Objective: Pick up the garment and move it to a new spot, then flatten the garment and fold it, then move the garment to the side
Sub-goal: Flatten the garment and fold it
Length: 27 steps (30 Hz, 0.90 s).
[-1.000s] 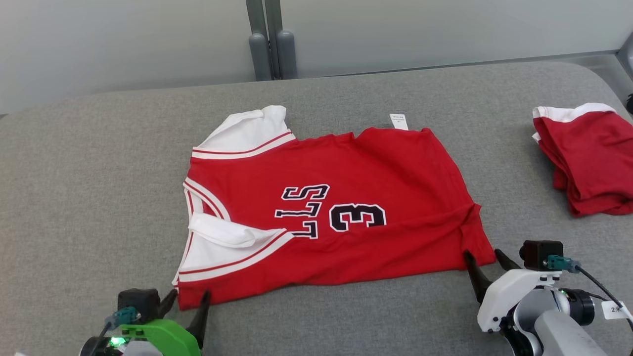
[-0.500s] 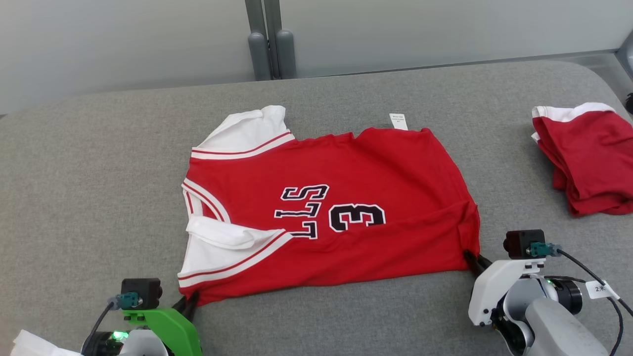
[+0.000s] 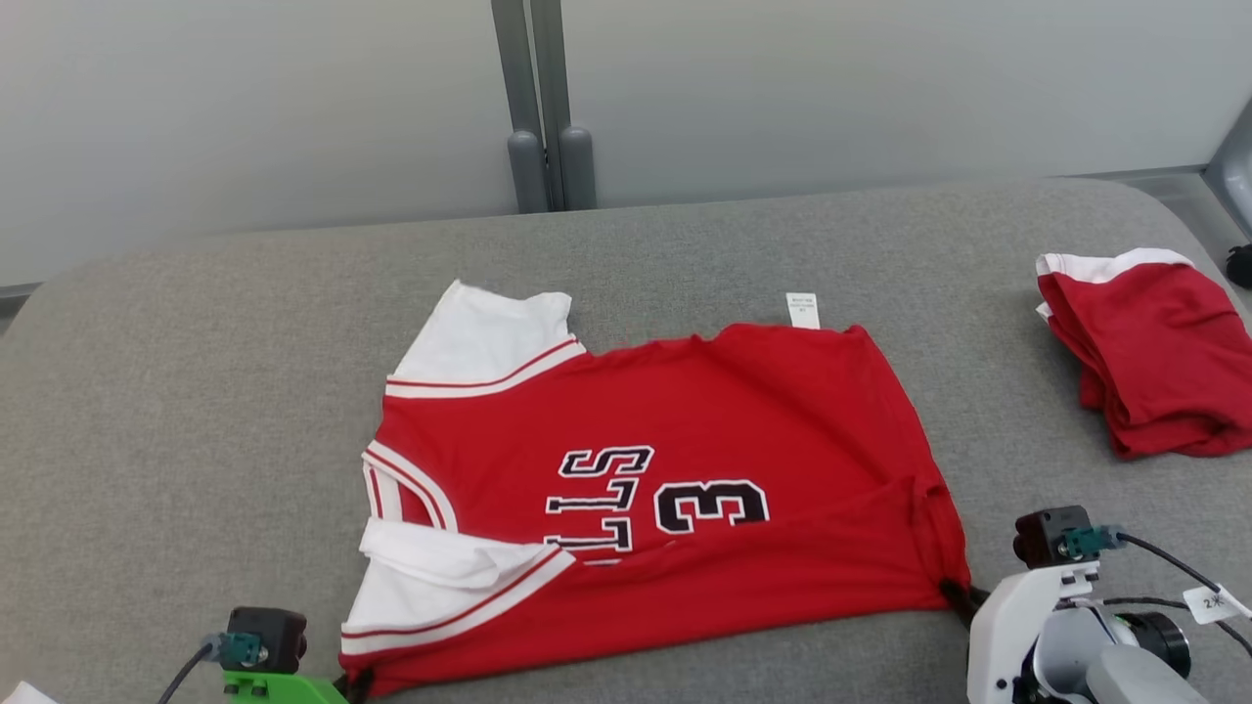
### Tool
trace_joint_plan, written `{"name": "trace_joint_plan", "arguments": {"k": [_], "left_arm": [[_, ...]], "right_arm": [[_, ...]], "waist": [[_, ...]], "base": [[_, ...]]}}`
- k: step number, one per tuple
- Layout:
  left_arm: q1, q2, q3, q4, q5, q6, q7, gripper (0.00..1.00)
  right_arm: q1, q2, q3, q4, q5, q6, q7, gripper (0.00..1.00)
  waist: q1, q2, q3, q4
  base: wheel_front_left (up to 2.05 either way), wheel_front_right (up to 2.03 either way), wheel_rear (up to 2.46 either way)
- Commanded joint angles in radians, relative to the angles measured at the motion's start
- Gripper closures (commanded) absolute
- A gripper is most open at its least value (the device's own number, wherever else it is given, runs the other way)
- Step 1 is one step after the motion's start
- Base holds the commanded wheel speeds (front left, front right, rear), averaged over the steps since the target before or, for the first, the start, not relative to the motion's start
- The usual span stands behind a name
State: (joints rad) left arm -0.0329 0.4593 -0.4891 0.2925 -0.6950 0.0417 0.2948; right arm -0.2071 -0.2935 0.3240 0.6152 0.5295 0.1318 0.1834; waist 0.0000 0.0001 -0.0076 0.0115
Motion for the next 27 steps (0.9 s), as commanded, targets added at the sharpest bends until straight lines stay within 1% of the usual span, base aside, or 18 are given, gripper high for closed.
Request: {"name": "trace_joint_plan", "arguments": {"k": [1,6,10,11,12,13,18,22,26,27], "left_arm": [[0.033,0.024,0.002,-0.03,-0.014,0.016,0.025,1.0],[0.106,0.055,-0.008,-0.137,-0.038,0.05,0.112,1.0],[0.142,0.069,-0.005,-0.183,-0.058,0.068,0.144,1.0],[0.146,0.072,-0.004,-0.188,-0.057,0.073,0.144,1.0],[0.148,0.074,-0.003,-0.193,-0.055,0.077,0.143,0.69],[0.151,0.075,-0.002,-0.198,-0.053,0.082,0.144,0.0],[0.141,0.086,0.002,-0.218,-0.049,0.092,0.147,0.0],[0.124,0.098,0.009,-0.242,-0.038,0.098,0.141,0.0],[0.052,0.106,0.014,-0.265,-0.021,0.076,0.14,0.0],[0.019,0.097,0.018,-0.266,-0.026,0.064,0.139,0.0]], "right_arm": [[0.038,-0.024,-0.005,-0.02,0.009,-0.002,0.032,1.0],[0.123,-0.048,-0.034,-0.109,0.028,-0.002,0.118,1.0],[0.178,-0.041,-0.074,-0.175,0.018,-0.002,0.17,1.0],[0.193,-0.034,-0.082,-0.189,0.014,-0.002,0.187,0.89],[0.202,-0.031,-0.09,-0.202,0.008,-0.002,0.195,0.68],[0.209,-0.026,-0.102,-0.22,0.002,-0.002,0.201,0.0],[0.226,-0.009,-0.143,-0.304,-0.03,-0.002,0.22,0.0],[0.234,-0.005,-0.162,-0.375,-0.057,-0.002,0.204,0.0],[0.216,0.003,-0.2,-0.441,-0.072,-0.002,0.152,0.0],[0.201,0.003,-0.208,-0.454,-0.08,-0.002,0.139,0.0]], "waist": [[0.0,-0.0001,-0.008,0.004],[0.0,-0.0001,-0.009,0.002],[0.0,-0.0001,-0.005,-0.002],[0.0,-0.0001,-0.004,-0.003],[0.0,-0.0001,-0.004,-0.004],[0.0,-0.0001,-0.004,-0.004],[0.0,-0.0001,-0.001,-0.009],[0.0,-0.0001,0.0,-0.013],[0.0,-0.0001,0.017,-0.005],[0.0,-0.0001,0.024,-0.002]], "base": [[0.0,0.0,0.0],[0.0,0.0,0.0],[0.0,0.0,0.0],[0.0,0.0,0.0],[0.0,0.0,0.0],[0.0,0.0,0.0],[0.0,0.0,0.0],[0.0,0.0,0.0],[0.0,0.0,0.0],[0.0,0.0,0.0]]}}
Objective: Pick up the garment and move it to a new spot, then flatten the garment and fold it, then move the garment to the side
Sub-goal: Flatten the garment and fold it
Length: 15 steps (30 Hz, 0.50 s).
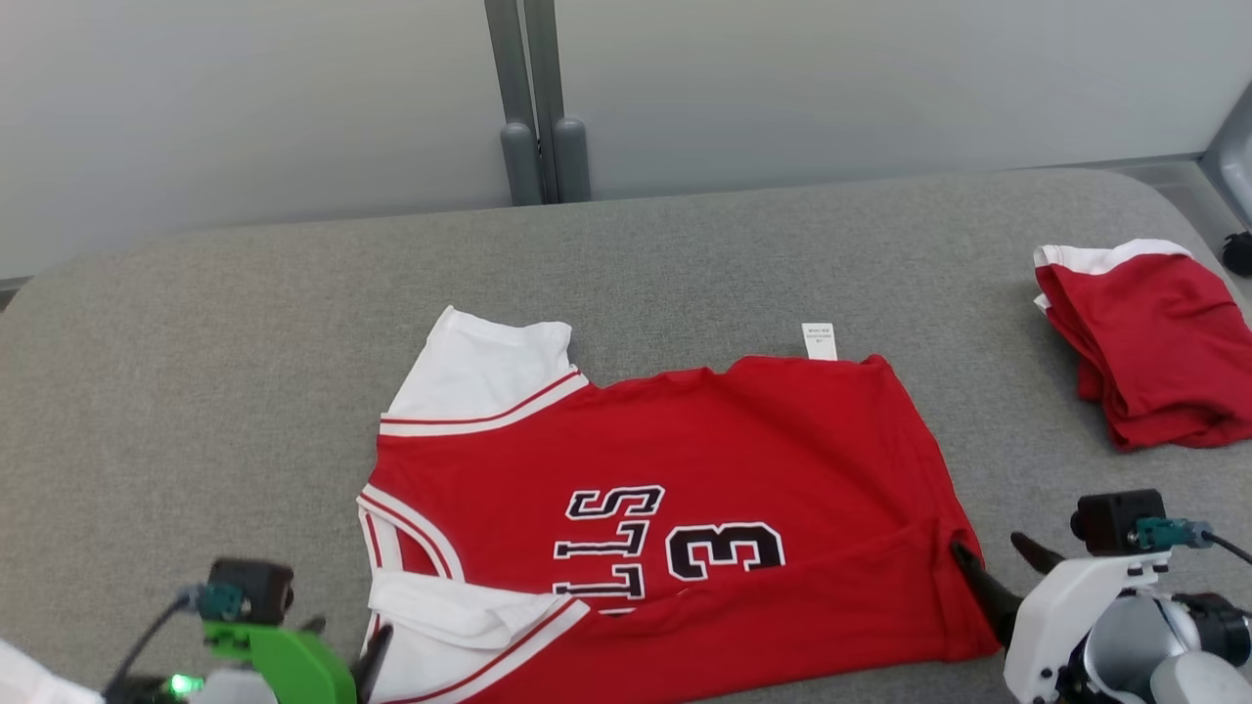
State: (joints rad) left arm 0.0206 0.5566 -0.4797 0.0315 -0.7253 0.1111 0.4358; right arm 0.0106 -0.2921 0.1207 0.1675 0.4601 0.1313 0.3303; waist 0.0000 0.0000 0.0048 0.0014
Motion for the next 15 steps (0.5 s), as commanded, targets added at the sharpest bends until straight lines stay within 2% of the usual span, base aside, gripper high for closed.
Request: {"name": "trace_joint_plan", "arguments": {"k": [1,7,11,15], "left_arm": [[-0.063,-0.005,0.01,-0.002,0.005,-0.015,-0.003,0.0],[-0.33,-0.029,0.002,0.066,0.021,-0.111,0.031,0.0],[-0.534,-0.057,-0.027,0.176,0.021,-0.19,0.08,0.0],[-0.709,-0.084,-0.058,0.285,0.017,-0.225,0.118,0.0]], "right_arm": [[-0.031,0.001,-0.011,-0.014,-0.019,-0.001,-0.016,0.0],[-0.194,0.014,-0.046,0.005,-0.054,-0.001,-0.06,0.0],[-0.349,0.029,-0.067,0.095,-0.054,-0.001,-0.059,0.0],[-0.48,0.036,-0.052,0.199,-0.061,-0.001,-0.051,0.0]], "waist": [[0.0,0.0,0.02,0.008],[0.0,0.0,0.12,0.0],[0.0,0.0,0.208,-0.008],[0.0,0.0,0.281,-0.014]], "base": [[0.0,0.0,0.0],[0.0,0.0,0.0],[0.0,0.0,0.0],[0.0,0.0,0.0]]}}
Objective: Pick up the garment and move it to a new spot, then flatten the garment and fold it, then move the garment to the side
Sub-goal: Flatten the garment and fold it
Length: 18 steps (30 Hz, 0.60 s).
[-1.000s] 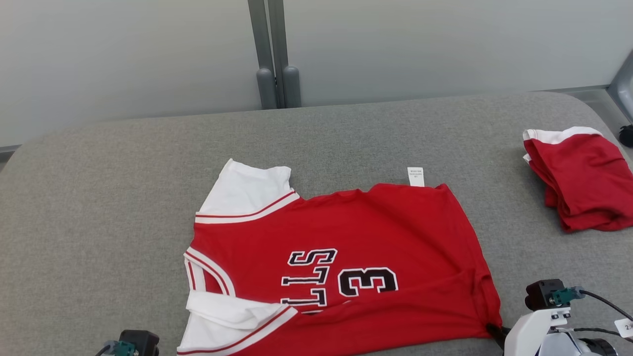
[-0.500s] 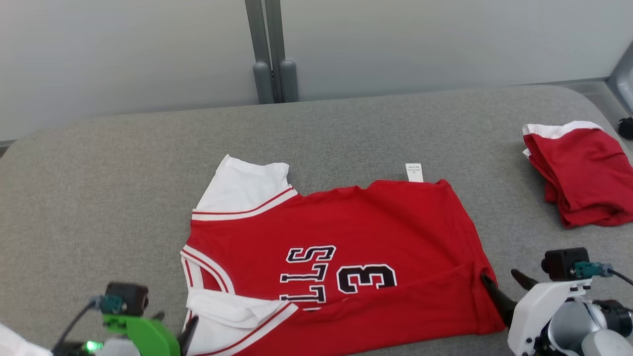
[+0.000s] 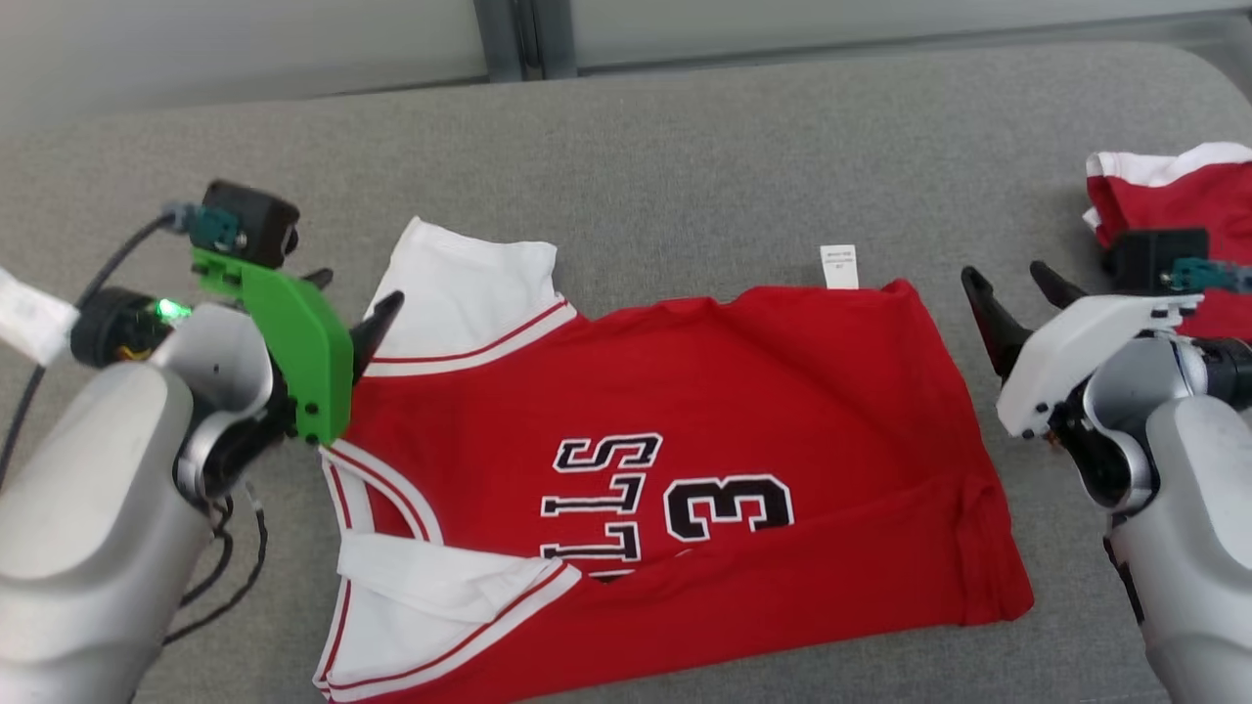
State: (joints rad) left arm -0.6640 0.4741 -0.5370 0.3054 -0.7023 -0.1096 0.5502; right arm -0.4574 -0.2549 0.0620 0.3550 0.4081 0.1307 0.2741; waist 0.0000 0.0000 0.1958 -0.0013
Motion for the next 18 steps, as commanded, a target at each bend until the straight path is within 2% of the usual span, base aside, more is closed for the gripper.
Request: {"name": "trace_joint_plan", "arguments": {"k": [1,8,13,18], "left_arm": [[-0.057,-0.007,-0.008,0.034,-0.008,-0.008,0.009,0.0],[-0.267,-0.046,-0.084,0.18,-0.033,-0.022,0.039,0.0],[-0.365,-0.045,-0.16,0.235,-0.078,-0.022,0.043,0.0],[-0.433,-0.024,-0.225,0.305,-0.112,-0.022,0.058,0.0]], "right_arm": [[-0.036,-0.001,0.018,0.032,-0.011,0.0,0.007,0.0],[-0.207,-0.006,0.103,0.188,0.018,0.0,0.014,0.0],[-0.284,0.01,0.177,0.272,0.066,0.0,0.034,0.0],[-0.312,0.028,0.264,0.32,0.113,0.0,0.029,0.1]], "waist": [[0.0,0.0,0.105,-0.013],[0.0,0.0,0.195,-0.026],[0.0,0.0,0.236,-0.042],[0.0,0.0,0.262,-0.065]], "base": [[0.0,0.0,0.0],[0.0,0.0,0.0],[0.0,0.0,0.0],[0.0,0.0,0.0]]}}
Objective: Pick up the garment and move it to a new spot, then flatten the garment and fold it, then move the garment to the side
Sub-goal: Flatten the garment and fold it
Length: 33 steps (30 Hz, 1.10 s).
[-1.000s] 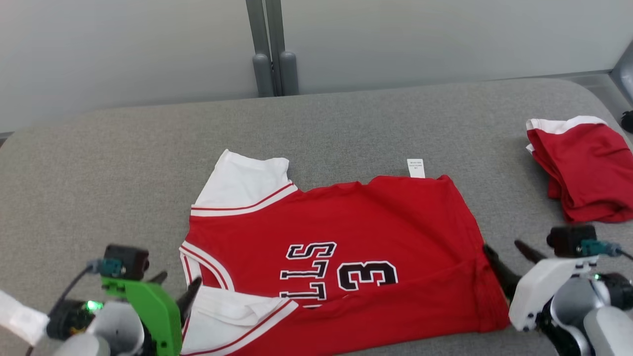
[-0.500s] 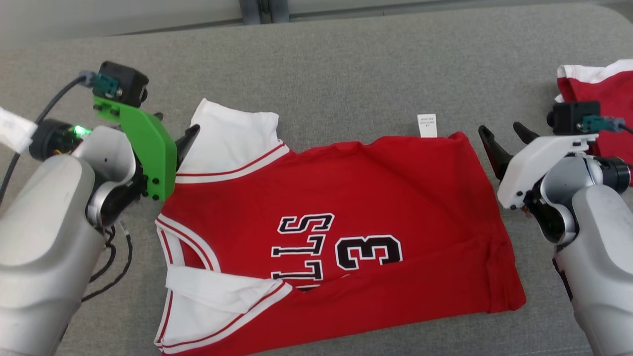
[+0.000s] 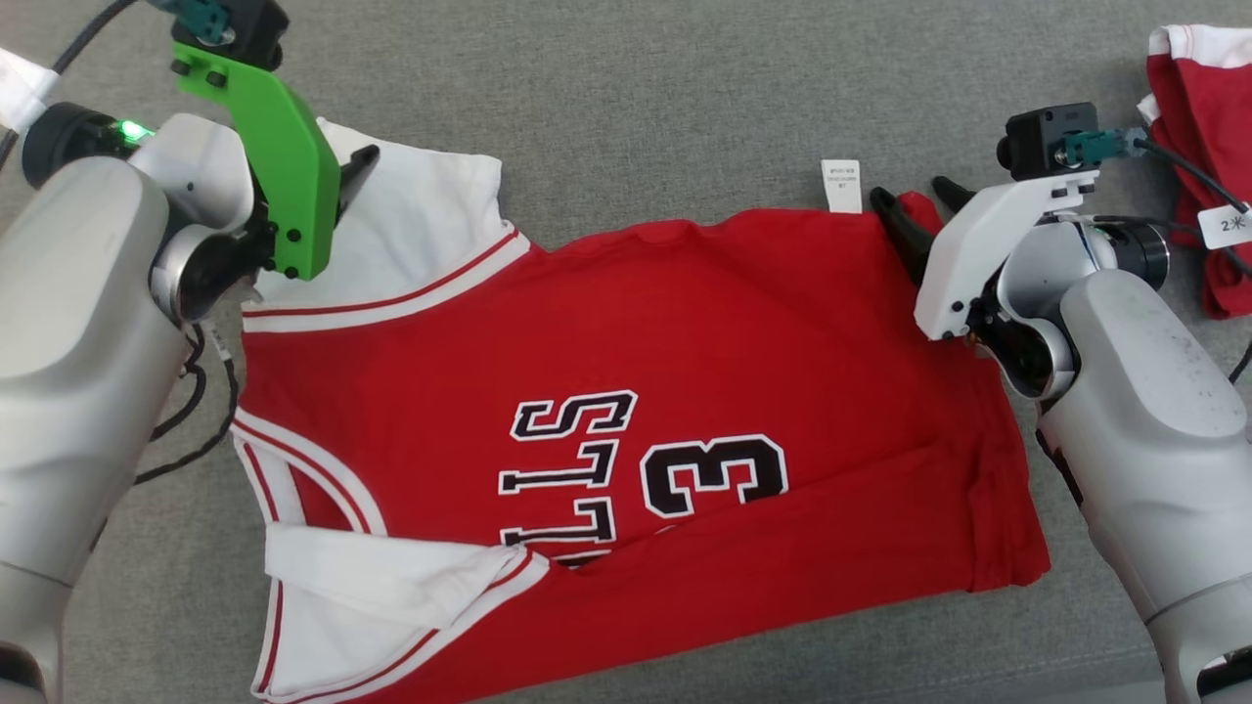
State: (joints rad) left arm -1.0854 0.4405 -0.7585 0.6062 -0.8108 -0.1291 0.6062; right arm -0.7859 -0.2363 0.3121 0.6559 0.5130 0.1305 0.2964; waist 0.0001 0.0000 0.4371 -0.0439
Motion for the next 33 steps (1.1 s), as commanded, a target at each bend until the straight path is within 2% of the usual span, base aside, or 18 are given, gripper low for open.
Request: {"name": "trace_joint_plan", "arguments": {"k": [1,3,7,10,13,14,15,16,25,33], "left_arm": [[-0.022,0.013,-0.012,0.017,-0.009,-0.002,0.0,0.0],[-0.039,0.024,-0.023,0.053,-0.021,-0.002,-0.011,0.0],[-0.062,0.036,-0.035,0.128,-0.041,-0.002,-0.031,0.0],[-0.072,0.038,-0.049,0.172,-0.06,-0.002,-0.044,0.0],[-0.072,0.04,-0.071,0.205,-0.074,-0.002,-0.051,0.0],[-0.071,0.037,-0.078,0.211,-0.085,-0.002,-0.05,0.77],[-0.073,0.035,-0.084,0.218,-0.095,-0.002,-0.054,1.0],[-0.075,0.035,-0.09,0.221,-0.099,-0.002,-0.055,1.0],[-0.1,0.051,-0.135,0.243,-0.134,0.0,-0.142,1.0],[-0.069,0.069,-0.19,0.233,-0.192,0.0,-0.23,1.0]], "right_arm": [[0.014,0.011,0.029,0.026,0.014,0.0,0.004,0.12],[0.01,0.016,0.058,0.036,0.029,0.0,-0.003,0.23],[-0.005,0.023,0.111,0.045,0.052,0.001,-0.019,0.31],[-0.013,0.022,0.147,0.047,0.07,0.001,-0.027,0.49],[-0.015,0.016,0.181,0.052,0.082,0.001,-0.03,0.57],[-0.015,0.013,0.191,0.052,0.088,0.001,-0.033,0.72],[-0.016,0.01,0.198,0.053,0.093,0.0,-0.038,0.89],[-0.016,0.006,0.204,0.054,0.097,0.0,-0.042,1.0],[-0.03,-0.015,0.128,0.086,0.104,-0.001,-0.195,1.0],[-0.031,0.02,0.068,0.161,0.06,0.0,-0.319,1.0]], "waist": [[-0.0001,0.0,0.025,-0.027],[-0.0001,0.0,0.032,-0.038],[-0.0001,0.0,0.05,-0.057],[-0.0001,0.0,0.061,-0.066],[-0.0001,0.0,0.063,-0.069],[-0.0001,0.0,0.062,-0.069],[-0.0001,0.0,0.059,-0.067],[-0.0001,0.0,0.055,-0.065],[-0.0001,0.0,-0.002,-0.041],[-0.0001,0.0,-0.07,-0.018]], "base": [[0.0,0.0,0.0],[0.0,0.0,0.0],[0.0,0.0,0.0],[0.0,0.0,0.0],[0.0,0.0,0.0],[0.0,0.0,0.0],[0.0,0.0,0.0],[0.0,0.0,0.0],[0.0,0.0,0.0],[0.0,0.0,0.0]]}}
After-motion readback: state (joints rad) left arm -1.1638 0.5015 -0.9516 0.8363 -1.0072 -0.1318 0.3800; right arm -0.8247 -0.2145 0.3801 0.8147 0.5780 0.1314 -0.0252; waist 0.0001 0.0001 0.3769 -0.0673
